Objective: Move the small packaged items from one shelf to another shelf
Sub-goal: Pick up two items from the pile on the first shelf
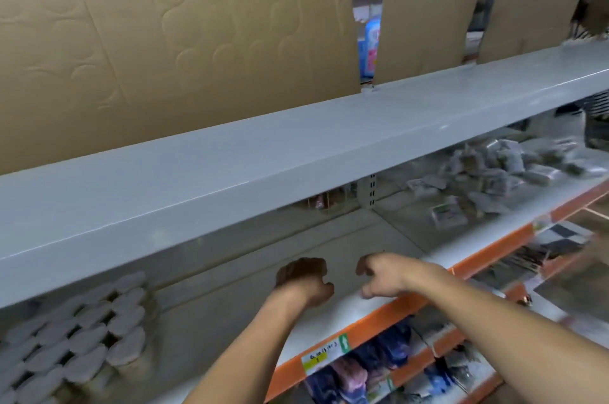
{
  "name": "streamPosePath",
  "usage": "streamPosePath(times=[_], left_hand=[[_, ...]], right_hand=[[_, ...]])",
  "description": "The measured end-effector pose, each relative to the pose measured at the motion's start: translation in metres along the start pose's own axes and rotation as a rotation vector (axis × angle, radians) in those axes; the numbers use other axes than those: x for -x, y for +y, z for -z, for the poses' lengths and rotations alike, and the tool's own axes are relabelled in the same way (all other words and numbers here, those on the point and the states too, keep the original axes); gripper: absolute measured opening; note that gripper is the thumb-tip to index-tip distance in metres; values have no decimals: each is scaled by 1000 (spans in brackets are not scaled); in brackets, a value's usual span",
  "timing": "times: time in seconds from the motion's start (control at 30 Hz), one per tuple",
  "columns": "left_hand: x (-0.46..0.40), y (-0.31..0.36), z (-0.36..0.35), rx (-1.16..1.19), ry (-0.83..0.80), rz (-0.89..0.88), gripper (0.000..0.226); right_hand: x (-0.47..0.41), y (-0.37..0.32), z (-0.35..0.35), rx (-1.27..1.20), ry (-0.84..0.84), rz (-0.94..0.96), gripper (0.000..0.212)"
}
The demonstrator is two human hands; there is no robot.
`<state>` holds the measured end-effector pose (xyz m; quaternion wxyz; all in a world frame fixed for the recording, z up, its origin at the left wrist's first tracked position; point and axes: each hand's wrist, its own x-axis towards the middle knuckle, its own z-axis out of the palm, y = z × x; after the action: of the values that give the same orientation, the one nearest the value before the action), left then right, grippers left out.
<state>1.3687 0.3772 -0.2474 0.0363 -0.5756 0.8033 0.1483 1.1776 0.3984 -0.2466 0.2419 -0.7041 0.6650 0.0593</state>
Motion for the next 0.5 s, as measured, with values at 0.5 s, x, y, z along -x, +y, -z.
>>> streamPosePath(times=[0.5], left_hand=[[-61,174,-20,-50,-64,-253,46]], right_hand=[[74,165,16,-187,132,-234,47]])
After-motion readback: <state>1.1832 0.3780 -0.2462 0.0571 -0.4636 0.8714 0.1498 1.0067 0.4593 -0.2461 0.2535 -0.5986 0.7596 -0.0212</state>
